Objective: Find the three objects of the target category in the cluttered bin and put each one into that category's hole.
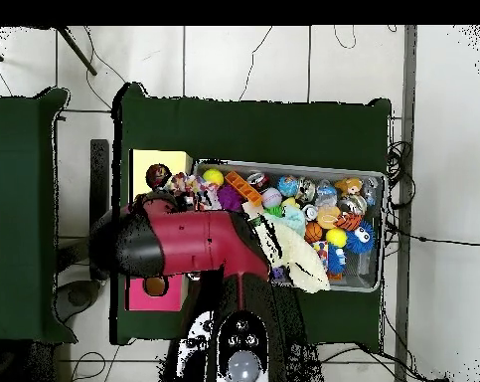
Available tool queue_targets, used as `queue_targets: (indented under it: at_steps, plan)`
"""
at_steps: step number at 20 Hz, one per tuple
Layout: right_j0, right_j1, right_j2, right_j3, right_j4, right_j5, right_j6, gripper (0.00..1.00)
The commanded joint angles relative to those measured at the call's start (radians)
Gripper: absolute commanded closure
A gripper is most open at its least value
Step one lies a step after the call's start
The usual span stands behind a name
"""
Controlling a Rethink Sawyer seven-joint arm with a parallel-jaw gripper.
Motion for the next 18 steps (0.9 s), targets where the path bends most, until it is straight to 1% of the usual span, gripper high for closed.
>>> queue_targets:
  at_steps: [1, 5, 11, 14, 18]
  plan:
    - [0.084, 0.069, -0.074, 0.026, 0.050, -0.028, 0.324, 1.00]
    - [0.135, 0.104, -0.100, -0.016, 0.069, 0.017, 0.341, 1.00]
    - [0.203, 0.188, -0.131, -0.128, 0.108, 0.062, 0.374, 1.00]
    - [0.209, 0.233, -0.129, -0.199, 0.131, 0.082, 0.371, 1.00]
    - [0.196, 0.267, -0.121, -0.246, 0.154, 0.080, 0.354, 1.00]
